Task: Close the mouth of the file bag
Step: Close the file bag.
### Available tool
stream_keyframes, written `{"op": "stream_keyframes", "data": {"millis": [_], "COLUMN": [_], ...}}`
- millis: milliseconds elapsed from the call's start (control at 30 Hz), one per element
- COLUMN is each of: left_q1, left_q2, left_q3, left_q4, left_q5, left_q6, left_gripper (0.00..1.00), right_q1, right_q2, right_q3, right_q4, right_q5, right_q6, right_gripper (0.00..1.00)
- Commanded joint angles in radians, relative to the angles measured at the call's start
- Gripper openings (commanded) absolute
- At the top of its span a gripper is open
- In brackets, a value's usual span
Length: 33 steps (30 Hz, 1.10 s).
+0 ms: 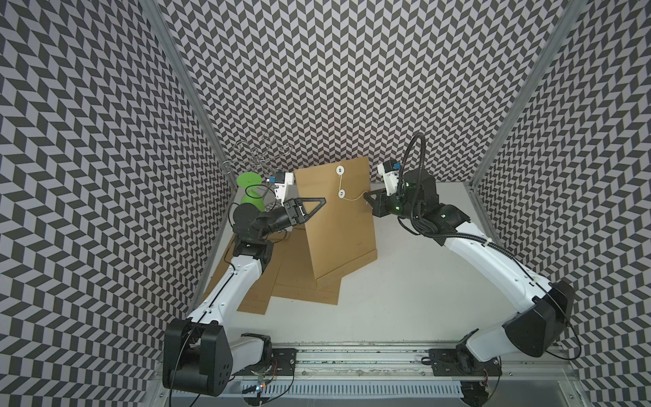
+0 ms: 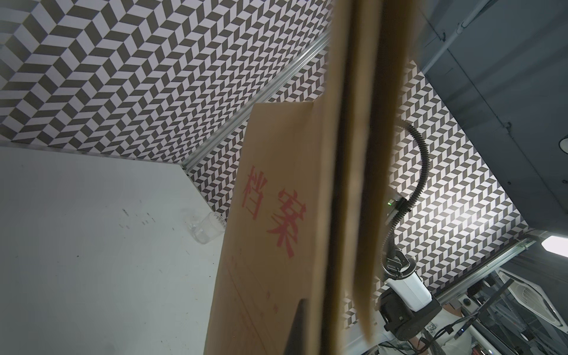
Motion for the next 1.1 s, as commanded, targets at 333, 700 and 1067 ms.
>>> {"op": "stream_keyframes", "data": {"millis": [333, 700, 1067], "left_q1": [-0.017, -0.043, -0.060], "left_q2": [-0.023, -0.019, -0.017], "left_q3": [0.026, 0.037, 0.038], "left_q4": [-0.139, -0.133, -0.154], "left_q5": [-0.013, -0.005, -0.017], "left_q6": [0.101, 0.096, 0.114], "left_gripper": [0.00, 0.00, 0.00], "right_q1": [0.043, 0.071, 0.070], "right_q2": [-0.026, -0.008, 0.007], "right_q3": [0.091, 0.137, 0.134], "right_q4": [-0.047, -0.071, -0.049], "right_q5": [0.136, 0.201, 0.276], "right_q6": [-0.054, -0.074, -0.110], "right_gripper": [0.00, 0.00, 0.00]}}
